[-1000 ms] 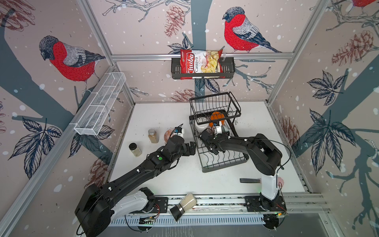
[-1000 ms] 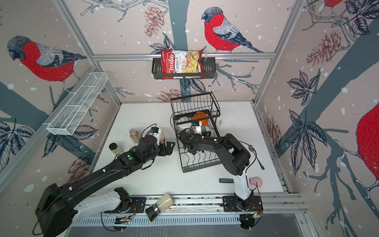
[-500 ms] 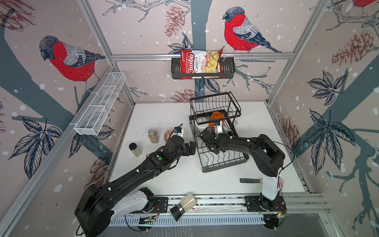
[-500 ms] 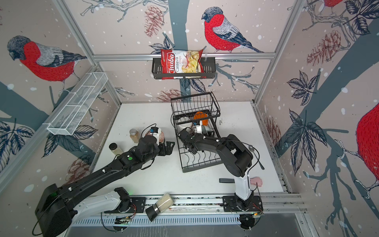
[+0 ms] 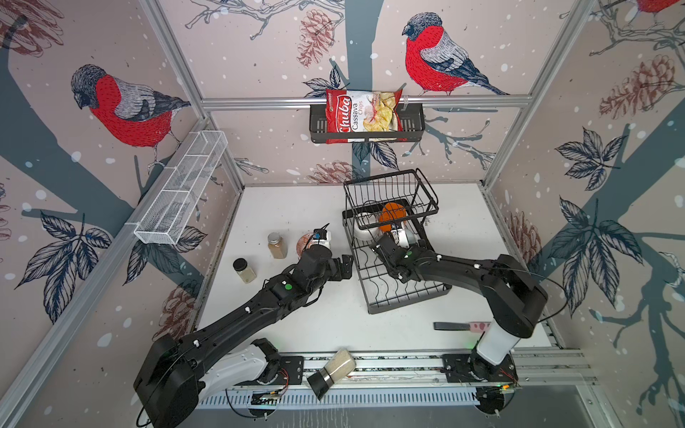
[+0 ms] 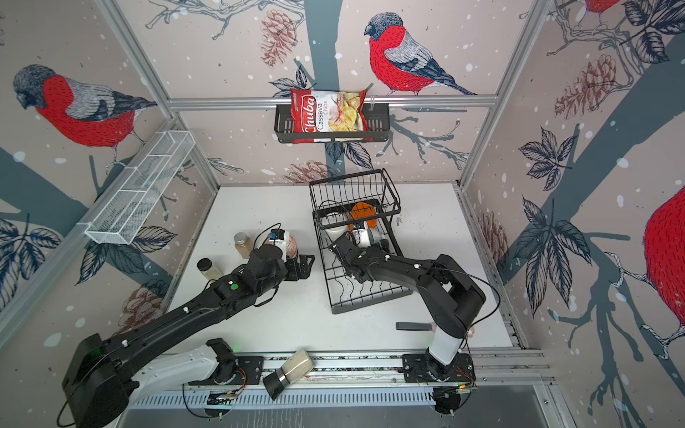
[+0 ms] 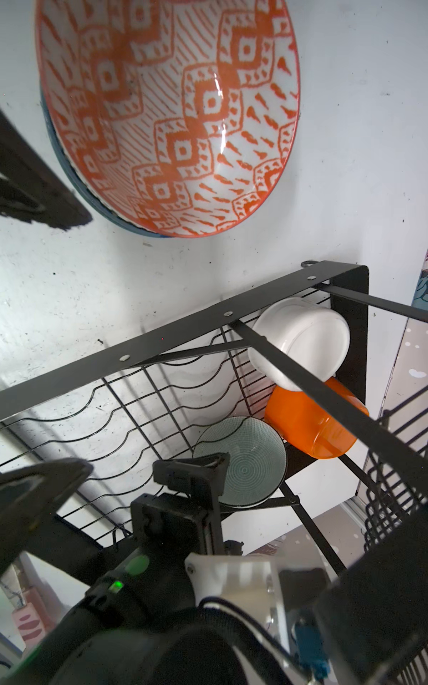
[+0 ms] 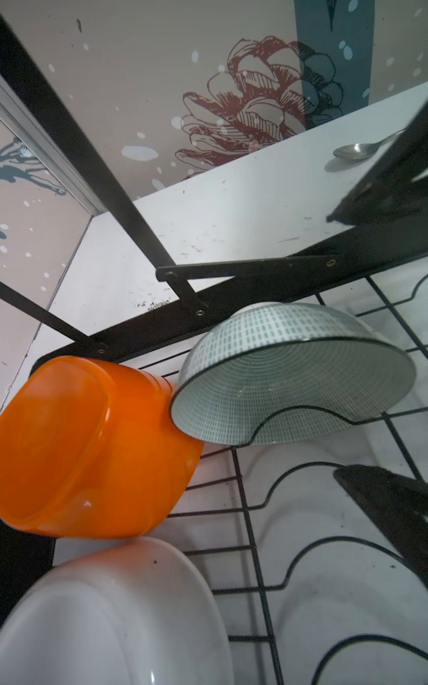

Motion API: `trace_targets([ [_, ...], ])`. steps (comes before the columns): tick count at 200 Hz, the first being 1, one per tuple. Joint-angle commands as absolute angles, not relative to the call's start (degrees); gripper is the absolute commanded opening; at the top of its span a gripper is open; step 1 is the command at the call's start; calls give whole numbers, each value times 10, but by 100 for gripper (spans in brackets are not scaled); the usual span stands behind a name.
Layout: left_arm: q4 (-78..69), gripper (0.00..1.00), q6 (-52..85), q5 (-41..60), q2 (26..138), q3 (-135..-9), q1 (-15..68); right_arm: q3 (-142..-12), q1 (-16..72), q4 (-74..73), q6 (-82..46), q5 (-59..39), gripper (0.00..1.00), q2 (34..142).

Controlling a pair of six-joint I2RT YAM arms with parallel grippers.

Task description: Load the bowls into the dish rack

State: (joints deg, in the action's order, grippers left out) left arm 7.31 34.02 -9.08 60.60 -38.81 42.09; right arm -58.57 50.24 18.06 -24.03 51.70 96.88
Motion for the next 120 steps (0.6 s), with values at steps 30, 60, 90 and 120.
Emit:
trace_targets([
  [30,84,96,336,-105,600,-391,422,-563,504,100,-236,502,100,932],
  [60,90,96,336,-110,595,-390,421,-561,505,102,-236,503,100,949],
  [90,95,96,335,-114,590,-389,422,-565,516,113,-236,525,100,971],
  [120,96,96,333,-115,589,-389,421,-574,527,133,-237,550,99,996],
])
